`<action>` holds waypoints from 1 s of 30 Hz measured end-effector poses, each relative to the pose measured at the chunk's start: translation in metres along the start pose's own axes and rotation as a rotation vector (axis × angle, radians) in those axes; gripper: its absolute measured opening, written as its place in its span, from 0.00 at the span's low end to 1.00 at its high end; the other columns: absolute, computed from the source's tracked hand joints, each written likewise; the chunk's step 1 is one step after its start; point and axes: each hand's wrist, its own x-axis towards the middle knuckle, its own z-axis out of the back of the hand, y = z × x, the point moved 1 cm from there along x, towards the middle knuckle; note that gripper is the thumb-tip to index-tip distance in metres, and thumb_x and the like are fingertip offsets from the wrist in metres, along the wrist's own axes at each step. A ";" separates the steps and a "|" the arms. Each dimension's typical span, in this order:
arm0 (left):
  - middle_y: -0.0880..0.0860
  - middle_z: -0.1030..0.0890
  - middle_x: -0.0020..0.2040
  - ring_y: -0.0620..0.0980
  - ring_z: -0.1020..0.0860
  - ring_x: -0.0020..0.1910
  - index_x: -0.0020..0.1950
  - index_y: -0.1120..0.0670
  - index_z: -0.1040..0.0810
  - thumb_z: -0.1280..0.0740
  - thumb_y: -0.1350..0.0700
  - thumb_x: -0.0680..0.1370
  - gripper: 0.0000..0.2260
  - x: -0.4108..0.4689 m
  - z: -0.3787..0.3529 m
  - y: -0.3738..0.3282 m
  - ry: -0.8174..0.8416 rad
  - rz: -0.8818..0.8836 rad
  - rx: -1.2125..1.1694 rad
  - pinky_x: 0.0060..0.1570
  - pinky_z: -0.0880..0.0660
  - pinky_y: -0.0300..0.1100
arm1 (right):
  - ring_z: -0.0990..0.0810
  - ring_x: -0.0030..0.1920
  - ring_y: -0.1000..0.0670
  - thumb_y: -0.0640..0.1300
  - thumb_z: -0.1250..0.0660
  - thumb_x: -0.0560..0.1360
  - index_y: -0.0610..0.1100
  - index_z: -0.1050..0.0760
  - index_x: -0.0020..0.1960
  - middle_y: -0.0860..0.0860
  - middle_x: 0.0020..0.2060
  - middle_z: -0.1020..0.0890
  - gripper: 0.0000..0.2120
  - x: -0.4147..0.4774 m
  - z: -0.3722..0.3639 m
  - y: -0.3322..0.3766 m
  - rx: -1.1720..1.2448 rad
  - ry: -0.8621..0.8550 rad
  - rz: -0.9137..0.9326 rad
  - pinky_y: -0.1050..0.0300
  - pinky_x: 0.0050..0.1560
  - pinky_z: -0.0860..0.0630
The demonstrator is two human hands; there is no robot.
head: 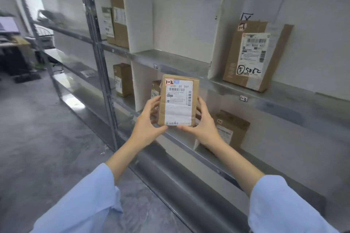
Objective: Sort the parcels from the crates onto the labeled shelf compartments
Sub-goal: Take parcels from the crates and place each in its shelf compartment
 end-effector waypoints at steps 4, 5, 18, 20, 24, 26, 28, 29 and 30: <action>0.31 0.30 0.63 0.26 0.31 0.61 0.71 0.43 0.37 0.23 0.62 0.69 0.36 0.023 0.038 0.014 -0.050 0.014 0.029 0.56 0.28 0.29 | 0.33 0.66 0.69 0.45 0.20 0.67 0.58 0.45 0.76 0.68 0.67 0.32 0.47 0.037 -0.032 0.006 0.034 -0.012 0.076 0.76 0.60 0.34; 0.31 0.31 0.62 0.25 0.31 0.60 0.70 0.44 0.37 0.23 0.61 0.69 0.36 0.031 0.046 0.018 -0.063 0.013 0.042 0.57 0.28 0.30 | 0.32 0.68 0.66 0.44 0.20 0.68 0.55 0.46 0.77 0.65 0.69 0.32 0.48 0.047 -0.041 0.006 0.040 -0.020 0.088 0.76 0.62 0.34; 0.46 0.31 0.72 0.36 0.32 0.65 0.74 0.51 0.35 0.25 0.62 0.72 0.34 0.185 0.185 0.061 0.080 -0.168 0.141 0.60 0.32 0.29 | 0.31 0.71 0.59 0.39 0.21 0.68 0.56 0.48 0.77 0.58 0.73 0.32 0.50 0.196 -0.143 0.037 0.069 -0.349 0.174 0.57 0.71 0.31; 0.45 0.33 0.73 0.41 0.34 0.69 0.75 0.48 0.36 0.25 0.59 0.72 0.35 0.203 0.200 0.071 0.100 -0.168 0.173 0.65 0.33 0.39 | 0.31 0.70 0.58 0.37 0.21 0.69 0.51 0.49 0.79 0.53 0.74 0.32 0.50 0.219 -0.146 0.037 0.079 -0.401 0.174 0.64 0.70 0.33; 0.45 0.33 0.74 0.45 0.34 0.71 0.75 0.47 0.36 0.28 0.55 0.75 0.31 0.232 0.224 0.108 0.139 -0.101 0.200 0.65 0.35 0.43 | 0.31 0.66 0.65 0.37 0.22 0.70 0.50 0.49 0.80 0.59 0.72 0.32 0.49 0.267 -0.140 0.034 0.010 -0.447 0.164 0.75 0.64 0.34; 0.45 0.33 0.74 0.46 0.34 0.71 0.75 0.47 0.36 0.29 0.54 0.76 0.29 0.246 0.231 0.131 0.136 -0.079 0.218 0.65 0.34 0.44 | 0.30 0.61 0.73 0.36 0.22 0.69 0.49 0.49 0.79 0.68 0.66 0.32 0.49 0.293 -0.134 0.028 -0.040 -0.456 0.164 0.76 0.61 0.33; 0.45 0.32 0.73 0.47 0.33 0.71 0.75 0.46 0.35 0.30 0.52 0.77 0.27 0.259 0.234 0.151 0.121 -0.061 0.234 0.67 0.33 0.48 | 0.30 0.57 0.77 0.33 0.23 0.69 0.47 0.48 0.79 0.71 0.61 0.32 0.48 0.319 -0.129 0.020 -0.089 -0.472 0.156 0.77 0.58 0.33; 0.45 0.32 0.73 0.48 0.34 0.71 0.75 0.45 0.35 0.31 0.50 0.77 0.27 0.265 0.235 0.160 0.114 -0.060 0.259 0.68 0.33 0.51 | 0.29 0.56 0.77 0.32 0.24 0.69 0.46 0.47 0.79 0.70 0.60 0.32 0.47 0.333 -0.128 0.016 -0.121 -0.484 0.152 0.77 0.56 0.32; 0.44 0.33 0.74 0.48 0.34 0.72 0.75 0.44 0.36 0.32 0.47 0.77 0.27 0.272 0.237 0.169 0.106 -0.073 0.305 0.68 0.33 0.55 | 0.29 0.56 0.76 0.31 0.25 0.69 0.45 0.47 0.79 0.70 0.61 0.31 0.47 0.345 -0.127 0.011 -0.137 -0.491 0.148 0.75 0.57 0.31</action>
